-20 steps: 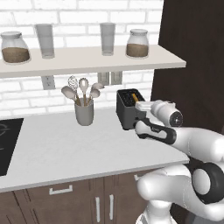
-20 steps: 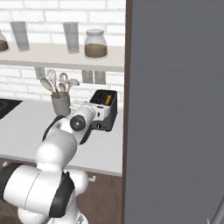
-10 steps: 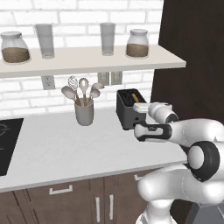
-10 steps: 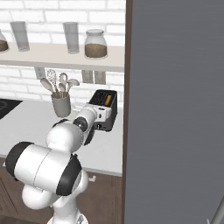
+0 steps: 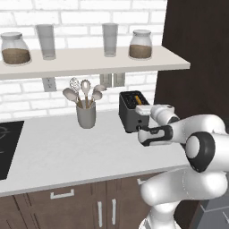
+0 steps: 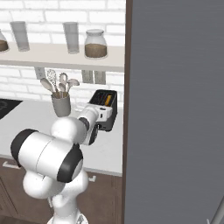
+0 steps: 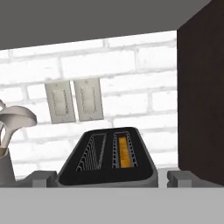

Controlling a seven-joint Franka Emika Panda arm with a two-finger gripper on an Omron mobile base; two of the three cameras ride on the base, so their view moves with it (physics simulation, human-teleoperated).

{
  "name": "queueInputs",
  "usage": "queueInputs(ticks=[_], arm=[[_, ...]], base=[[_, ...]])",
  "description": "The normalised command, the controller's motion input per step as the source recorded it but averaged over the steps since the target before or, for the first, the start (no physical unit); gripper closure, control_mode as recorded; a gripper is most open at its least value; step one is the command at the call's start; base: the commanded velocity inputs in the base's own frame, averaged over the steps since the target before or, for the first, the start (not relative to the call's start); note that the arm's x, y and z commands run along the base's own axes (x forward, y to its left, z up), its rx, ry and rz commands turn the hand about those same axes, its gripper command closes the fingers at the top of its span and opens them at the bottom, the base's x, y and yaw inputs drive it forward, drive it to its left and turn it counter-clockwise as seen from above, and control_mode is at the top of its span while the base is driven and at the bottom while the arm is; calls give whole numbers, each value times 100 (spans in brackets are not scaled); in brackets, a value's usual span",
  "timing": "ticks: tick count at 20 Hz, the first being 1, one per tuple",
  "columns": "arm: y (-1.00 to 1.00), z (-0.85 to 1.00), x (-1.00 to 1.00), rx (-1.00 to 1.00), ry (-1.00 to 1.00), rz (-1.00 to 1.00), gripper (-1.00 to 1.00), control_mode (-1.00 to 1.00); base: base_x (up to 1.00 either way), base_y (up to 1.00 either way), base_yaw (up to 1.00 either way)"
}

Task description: Start the toaster. Once the lever pops up, take the bread to the plate on the dining counter.

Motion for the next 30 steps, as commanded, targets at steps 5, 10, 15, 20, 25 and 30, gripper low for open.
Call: queueInputs(ticks=[5, 10, 15, 20, 25, 30], arm=[[0, 0, 13, 0, 0, 0, -100, -100], [0, 0, 13, 0, 1, 0, -100, -100], [0, -1, 12, 0, 1, 0, -100, -100], [0, -2, 3, 0, 4, 0, -100, -100], [0, -1, 1, 0, 5, 0, -100, -100], [0, -2, 9, 0, 5, 0, -100, -100]], base=[[0, 0, 0], [0, 0, 0], [0, 0, 0], [0, 0, 0], [0, 0, 0], [0, 0, 0]])
